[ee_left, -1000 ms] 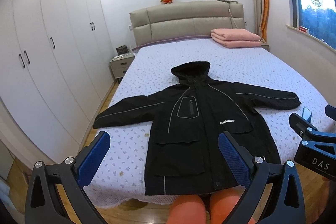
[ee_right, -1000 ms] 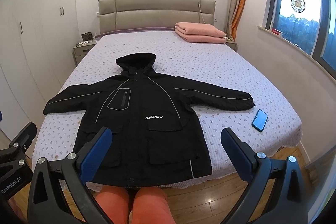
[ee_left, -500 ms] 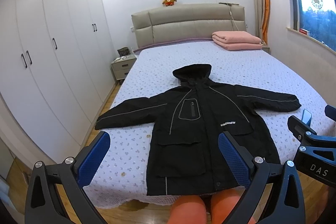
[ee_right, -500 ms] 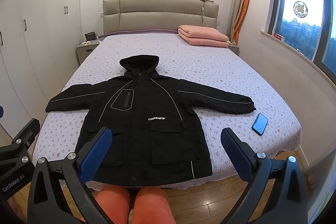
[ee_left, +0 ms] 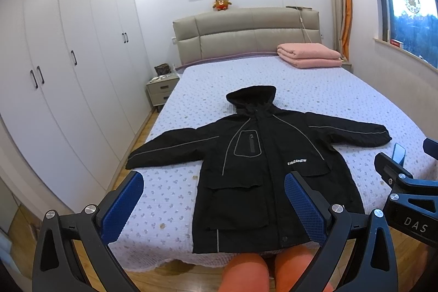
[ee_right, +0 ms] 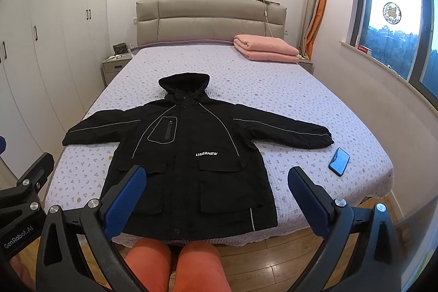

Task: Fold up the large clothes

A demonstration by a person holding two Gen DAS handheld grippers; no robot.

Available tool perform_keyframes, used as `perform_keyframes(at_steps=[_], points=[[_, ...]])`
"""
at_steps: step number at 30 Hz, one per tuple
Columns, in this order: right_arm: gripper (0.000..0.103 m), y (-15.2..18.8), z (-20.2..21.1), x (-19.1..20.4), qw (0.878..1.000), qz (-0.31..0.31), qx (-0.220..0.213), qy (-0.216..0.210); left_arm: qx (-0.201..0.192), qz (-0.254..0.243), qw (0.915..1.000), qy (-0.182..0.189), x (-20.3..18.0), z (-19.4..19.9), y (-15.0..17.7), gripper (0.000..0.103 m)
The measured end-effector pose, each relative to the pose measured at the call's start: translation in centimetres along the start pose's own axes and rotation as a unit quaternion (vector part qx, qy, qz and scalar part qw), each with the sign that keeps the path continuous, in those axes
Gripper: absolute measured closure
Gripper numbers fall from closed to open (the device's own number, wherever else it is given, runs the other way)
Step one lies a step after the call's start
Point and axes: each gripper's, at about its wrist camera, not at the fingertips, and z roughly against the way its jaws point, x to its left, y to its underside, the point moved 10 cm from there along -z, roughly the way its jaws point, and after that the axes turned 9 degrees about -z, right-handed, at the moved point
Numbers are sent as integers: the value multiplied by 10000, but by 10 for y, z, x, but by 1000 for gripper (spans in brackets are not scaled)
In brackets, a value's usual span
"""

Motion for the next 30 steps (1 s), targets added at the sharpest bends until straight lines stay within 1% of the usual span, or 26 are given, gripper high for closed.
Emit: perform_keyframes(at_steps=[11,16,21,23,26,28,30], points=[[0,0,16,-2,9998,-130,-160,-68,-157,-67,9999,-27,0,20,4,1],[0,2,9,-1,9996,-264,-51,-95,-104,-135,9999,-18,4,10,6,1],[0,9,-4,-1,9994,-331,29,49,104,27,9999,122,8,-12,19,1],[0,11,-11,-2,9991,-404,69,58,203,95,9997,106,12,-26,22,1],[0,11,-31,-5,9985,-515,194,83,304,207,9992,146,12,-48,20,1],[0,12,-52,-10,9976,-626,253,129,372,195,9990,184,8,-66,19,1],[0,19,-79,-17,9966,-727,336,201,491,150,9985,186,-1,-96,22,1]])
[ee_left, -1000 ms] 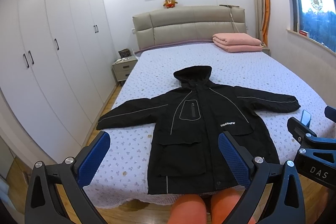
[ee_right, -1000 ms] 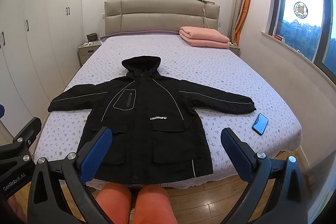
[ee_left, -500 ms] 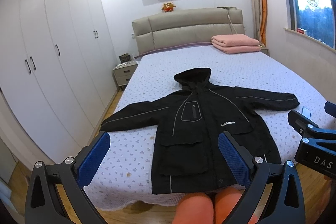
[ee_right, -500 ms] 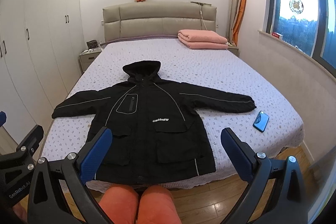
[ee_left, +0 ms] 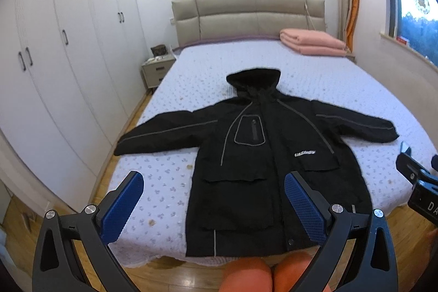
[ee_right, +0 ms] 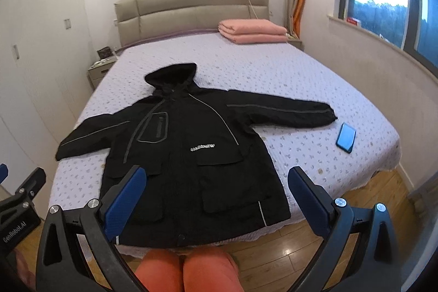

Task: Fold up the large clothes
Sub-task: 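Grasp the sleeve cuff with the right tool while the left tool lowers onto the jacket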

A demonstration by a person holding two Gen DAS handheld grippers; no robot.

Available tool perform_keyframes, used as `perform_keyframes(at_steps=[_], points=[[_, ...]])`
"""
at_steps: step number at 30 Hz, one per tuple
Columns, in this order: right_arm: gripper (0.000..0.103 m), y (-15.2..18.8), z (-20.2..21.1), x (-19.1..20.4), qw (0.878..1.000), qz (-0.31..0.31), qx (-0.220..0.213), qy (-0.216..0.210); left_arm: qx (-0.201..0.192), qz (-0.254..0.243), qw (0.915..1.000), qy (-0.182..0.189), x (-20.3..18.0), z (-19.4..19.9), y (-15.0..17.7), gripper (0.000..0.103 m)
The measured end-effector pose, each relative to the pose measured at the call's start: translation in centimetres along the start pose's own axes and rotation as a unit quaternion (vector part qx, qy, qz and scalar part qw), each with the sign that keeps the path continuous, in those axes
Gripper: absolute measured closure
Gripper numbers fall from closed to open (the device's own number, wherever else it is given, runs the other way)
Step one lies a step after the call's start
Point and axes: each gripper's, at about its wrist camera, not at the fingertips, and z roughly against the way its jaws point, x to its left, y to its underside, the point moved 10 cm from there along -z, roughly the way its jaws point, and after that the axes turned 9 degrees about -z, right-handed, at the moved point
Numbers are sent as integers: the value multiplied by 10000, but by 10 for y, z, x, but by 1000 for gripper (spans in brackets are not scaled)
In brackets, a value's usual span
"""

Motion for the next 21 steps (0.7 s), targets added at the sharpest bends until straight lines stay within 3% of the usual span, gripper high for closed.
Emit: perform_keyframes(at_steps=[6,12,18,21], points=[[0,31,-134,-17,9963,-292,786,162,441,145,9976,507,-35,-124,8,1],[0,28,-243,-20,9889,-312,1357,510,952,251,9926,715,-41,-221,-5,0],[0,29,-275,-14,9707,-344,2263,732,1346,-6,9883,724,-33,-253,-35,0],[0,12,-272,-15,9643,-397,2472,862,1545,-202,9837,895,-36,-258,-56,0]])
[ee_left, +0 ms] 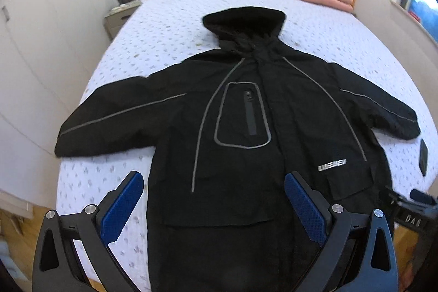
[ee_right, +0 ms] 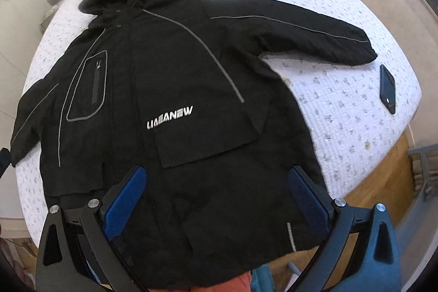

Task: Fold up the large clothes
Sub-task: 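Grasp the sleeve cuff with the right tool while the left tool lowers onto the jacket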

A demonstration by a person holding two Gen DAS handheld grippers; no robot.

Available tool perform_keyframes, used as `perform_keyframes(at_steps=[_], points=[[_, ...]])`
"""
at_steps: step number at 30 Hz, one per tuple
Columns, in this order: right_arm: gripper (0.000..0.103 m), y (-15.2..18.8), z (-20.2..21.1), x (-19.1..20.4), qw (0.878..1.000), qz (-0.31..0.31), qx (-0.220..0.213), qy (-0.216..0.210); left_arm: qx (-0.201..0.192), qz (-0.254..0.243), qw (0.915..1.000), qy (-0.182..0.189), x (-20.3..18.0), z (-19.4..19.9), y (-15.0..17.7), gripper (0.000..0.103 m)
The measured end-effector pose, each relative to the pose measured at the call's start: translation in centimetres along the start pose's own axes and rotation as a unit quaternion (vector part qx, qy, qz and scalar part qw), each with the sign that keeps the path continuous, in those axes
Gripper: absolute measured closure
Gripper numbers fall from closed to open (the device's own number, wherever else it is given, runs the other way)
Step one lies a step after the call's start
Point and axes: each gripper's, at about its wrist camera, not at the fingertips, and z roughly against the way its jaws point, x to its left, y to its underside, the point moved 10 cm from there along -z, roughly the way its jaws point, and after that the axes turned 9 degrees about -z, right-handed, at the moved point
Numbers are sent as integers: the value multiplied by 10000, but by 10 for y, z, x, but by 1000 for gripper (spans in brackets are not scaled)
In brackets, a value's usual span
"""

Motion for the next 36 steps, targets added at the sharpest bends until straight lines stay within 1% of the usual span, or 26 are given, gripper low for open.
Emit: perform_keyframes(at_steps=[3,6,9,12,15,19,20,24,26,28,30,33,36], points=[[0,-26,20,-13,9997,-154,-36,195,106,-219,9994,229,-9,2,-27,0],[0,-54,36,-36,9985,-412,-186,294,26,-471,9980,416,-28,3,-53,0],[0,-82,45,-80,9951,-771,-389,478,-24,-737,9960,502,-56,0,-77,0],[0,-110,36,-135,9892,-1283,-387,596,-77,-934,9937,618,-94,-5,-99,0],[0,-146,17,-198,9812,-1795,-397,587,33,-1070,9913,771,-139,-19,-115,0],[0,-195,-17,-260,9768,-2038,-398,533,124,-1180,9899,781,-201,-48,-132,0],[0,-209,-26,-276,9764,-2075,-391,466,154,-1167,9899,793,-221,-59,-138,0],[1,-262,-58,-332,9751,-2171,-413,167,216,-1087,9900,870,-279,-92,-157,0],[4,-280,-78,-353,9738,-2250,-323,16,212,-1075,9901,874,-307,-111,-168,0],[9,-292,-107,-376,9726,-2318,-150,-88,208,-1073,9900,889,-327,-128,-175,0],[18,-303,-135,-394,9713,-2370,25,-194,251,-1094,9898,880,-342,-145,-181,0],[20,-312,-172,-415,9701,-2395,289,-270,367,-1131,9895,826,-357,-170,-187,0],[21,-314,-195,-424,9702,-2355,387,-410,454,-1169,9887,822,-368,-191,-191,0]])
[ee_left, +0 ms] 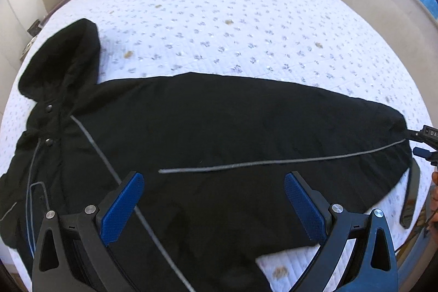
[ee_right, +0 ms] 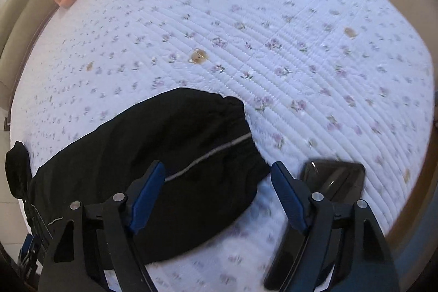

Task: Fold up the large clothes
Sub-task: 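Grasp the sleeve cuff with the right tool while the left tool lowers onto the jacket, then fold the held sleeve across the jacket body with the right tool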

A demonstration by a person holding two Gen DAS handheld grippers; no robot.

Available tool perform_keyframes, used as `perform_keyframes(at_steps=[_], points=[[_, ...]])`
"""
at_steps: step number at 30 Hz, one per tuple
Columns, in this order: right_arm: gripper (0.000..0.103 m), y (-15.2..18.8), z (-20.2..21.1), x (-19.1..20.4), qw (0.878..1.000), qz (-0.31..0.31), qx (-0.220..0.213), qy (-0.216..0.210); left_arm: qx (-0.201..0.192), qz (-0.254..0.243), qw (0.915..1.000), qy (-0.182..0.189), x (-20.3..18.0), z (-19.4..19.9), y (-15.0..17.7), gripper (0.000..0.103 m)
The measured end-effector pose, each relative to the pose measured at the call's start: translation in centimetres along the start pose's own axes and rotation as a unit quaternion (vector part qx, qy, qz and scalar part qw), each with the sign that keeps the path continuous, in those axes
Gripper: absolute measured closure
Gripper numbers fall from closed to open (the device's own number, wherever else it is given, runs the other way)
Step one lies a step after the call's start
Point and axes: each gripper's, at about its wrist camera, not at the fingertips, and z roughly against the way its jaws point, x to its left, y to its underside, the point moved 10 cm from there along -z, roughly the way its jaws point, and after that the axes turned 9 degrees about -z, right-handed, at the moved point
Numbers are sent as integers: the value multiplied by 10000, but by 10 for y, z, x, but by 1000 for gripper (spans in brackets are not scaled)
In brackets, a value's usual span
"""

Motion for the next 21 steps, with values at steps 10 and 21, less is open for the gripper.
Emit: perform_keyframes(at_steps=[10,21], points=[[28,-5,-33,0,9995,216,156,-156,390,-75,9990,188,-19,-55,1,1],[64,-12,45,32,9938,671,-678,-573,340,-56,9989,324,-29,-62,0,16]])
